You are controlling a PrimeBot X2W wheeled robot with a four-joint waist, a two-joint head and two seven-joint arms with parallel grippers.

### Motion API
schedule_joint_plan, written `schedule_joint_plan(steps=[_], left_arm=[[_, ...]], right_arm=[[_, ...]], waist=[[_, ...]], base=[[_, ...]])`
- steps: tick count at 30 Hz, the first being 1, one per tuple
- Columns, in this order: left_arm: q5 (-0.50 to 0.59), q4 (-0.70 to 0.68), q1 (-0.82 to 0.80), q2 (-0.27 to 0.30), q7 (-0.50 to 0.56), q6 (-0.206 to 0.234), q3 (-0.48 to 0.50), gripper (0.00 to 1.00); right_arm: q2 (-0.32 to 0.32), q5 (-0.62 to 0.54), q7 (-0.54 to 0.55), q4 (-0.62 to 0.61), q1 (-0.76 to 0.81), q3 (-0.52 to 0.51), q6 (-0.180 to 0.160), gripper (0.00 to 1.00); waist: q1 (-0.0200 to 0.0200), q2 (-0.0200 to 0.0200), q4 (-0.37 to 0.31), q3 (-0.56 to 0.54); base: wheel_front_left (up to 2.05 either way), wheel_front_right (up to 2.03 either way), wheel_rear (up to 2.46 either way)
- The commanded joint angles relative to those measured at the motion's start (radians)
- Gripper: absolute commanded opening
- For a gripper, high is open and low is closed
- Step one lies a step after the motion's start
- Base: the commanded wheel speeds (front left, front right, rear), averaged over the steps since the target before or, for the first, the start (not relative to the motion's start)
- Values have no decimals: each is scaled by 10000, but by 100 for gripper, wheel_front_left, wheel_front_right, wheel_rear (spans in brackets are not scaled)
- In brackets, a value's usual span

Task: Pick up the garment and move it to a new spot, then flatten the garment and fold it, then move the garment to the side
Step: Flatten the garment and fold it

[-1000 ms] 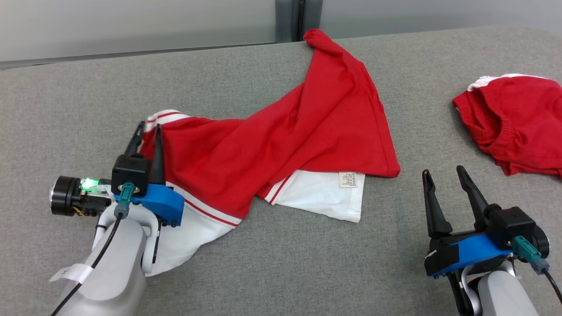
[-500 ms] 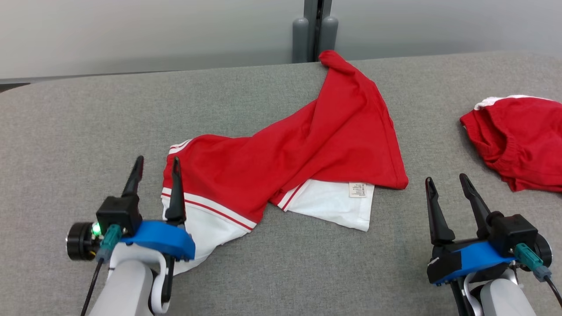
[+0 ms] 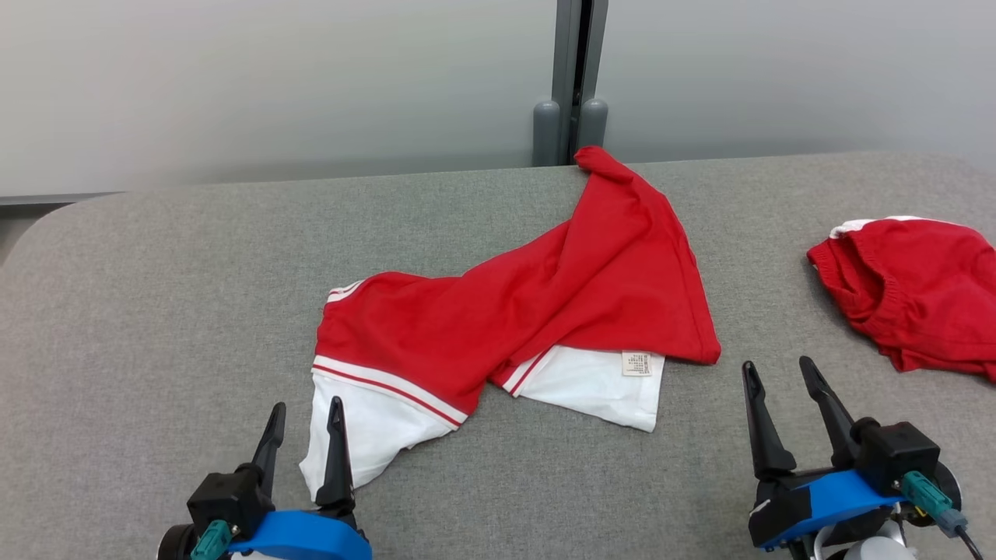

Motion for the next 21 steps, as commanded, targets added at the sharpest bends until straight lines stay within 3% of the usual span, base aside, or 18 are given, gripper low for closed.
schedule_joint_plan(steps=[1,21], left_arm=[[48,-70,96,-18,-45,-46,79,100],[365,141,308,-124,-40,-33,239,100]], right_arm=[[-9,102,-30,44,211,63,1,100],[-10,127,-30,213,127,237,1,100]], waist=[[1,0,-14,-56],[1,0,-62,-164]], base=[[0,0,0],[0,0,0]])
